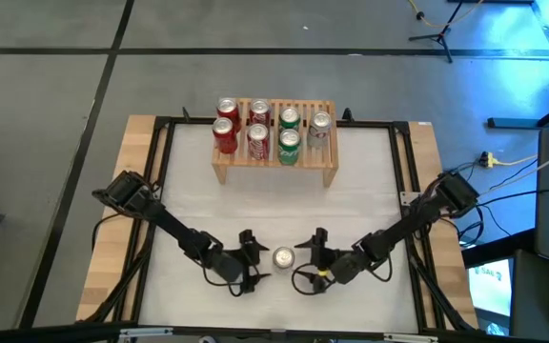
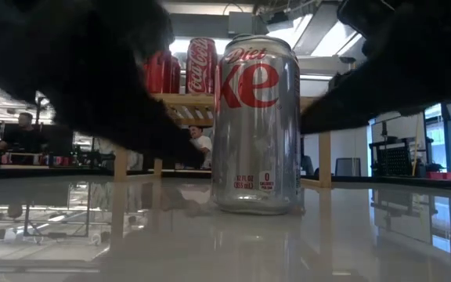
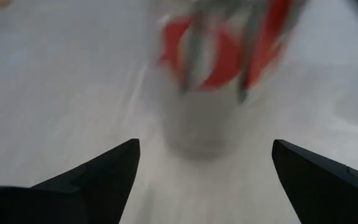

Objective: Place canned beverage on shelf
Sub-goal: Put the silver soda can on the shelf aligned with the other silver soda can

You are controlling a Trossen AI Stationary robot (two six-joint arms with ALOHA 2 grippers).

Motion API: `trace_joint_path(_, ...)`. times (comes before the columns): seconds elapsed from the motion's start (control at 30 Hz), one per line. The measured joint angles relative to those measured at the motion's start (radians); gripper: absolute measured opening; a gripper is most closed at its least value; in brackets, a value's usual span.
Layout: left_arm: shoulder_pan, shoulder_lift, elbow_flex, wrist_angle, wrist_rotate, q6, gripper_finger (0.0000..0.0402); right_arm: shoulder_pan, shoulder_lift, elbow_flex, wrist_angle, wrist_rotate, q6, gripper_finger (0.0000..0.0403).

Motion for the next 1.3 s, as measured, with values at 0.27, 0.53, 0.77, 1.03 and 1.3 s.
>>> trace_joint_path(0.27,0.000,0.000,-0.001,0.158,0.094,0.077,0.0355,0.003,-0.001,0.013,0.000,0.061,-0.002,0.0335)
trace_joint_path(0.53,-0.023,0.000,-0.001,0.167,0.126,0.045,0.0355,0.001,-0.053,0.012,-0.147,0.106,-0.008,0.0334)
trace_joint_path(0.77,-0.042,0.000,0.001,0.167,0.121,0.019,0.0355,-0.001,-0.152,0.012,-0.387,0.067,0.038,0.0334)
trace_joint_path(1.03,-0.067,-0.001,0.001,0.119,0.071,-0.028,0.0355,0.029,-0.153,0.012,-0.274,-0.044,0.076,0.0334)
trace_joint_path(1.3,-0.021,0.022,0.000,0.125,-0.054,0.013,0.0355,0.018,0.041,0.012,0.006,0.042,0.030,0.0334)
